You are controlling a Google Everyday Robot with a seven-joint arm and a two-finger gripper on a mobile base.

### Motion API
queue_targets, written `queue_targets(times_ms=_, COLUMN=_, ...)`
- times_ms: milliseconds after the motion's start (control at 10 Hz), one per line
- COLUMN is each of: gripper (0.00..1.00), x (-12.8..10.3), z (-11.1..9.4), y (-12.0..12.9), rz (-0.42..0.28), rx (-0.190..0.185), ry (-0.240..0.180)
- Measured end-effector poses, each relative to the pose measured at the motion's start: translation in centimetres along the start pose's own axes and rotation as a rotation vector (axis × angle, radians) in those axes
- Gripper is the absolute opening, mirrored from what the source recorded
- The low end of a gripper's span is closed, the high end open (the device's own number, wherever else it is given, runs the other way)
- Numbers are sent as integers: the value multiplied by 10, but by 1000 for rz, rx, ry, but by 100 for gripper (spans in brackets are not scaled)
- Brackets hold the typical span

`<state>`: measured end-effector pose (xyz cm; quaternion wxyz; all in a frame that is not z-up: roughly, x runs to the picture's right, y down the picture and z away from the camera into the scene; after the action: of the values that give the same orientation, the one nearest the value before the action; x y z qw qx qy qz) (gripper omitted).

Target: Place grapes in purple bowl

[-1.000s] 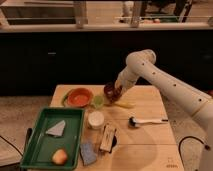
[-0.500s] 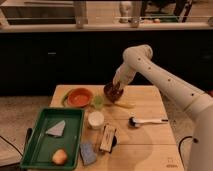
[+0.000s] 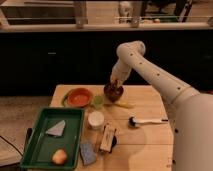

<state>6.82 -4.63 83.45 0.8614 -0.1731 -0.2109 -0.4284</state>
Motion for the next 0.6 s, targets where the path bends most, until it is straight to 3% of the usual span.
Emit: queue_targets(times_ms=600, gripper=0, x=21, z=19, y=-1, rz=-18, rx=-13, ry=-22)
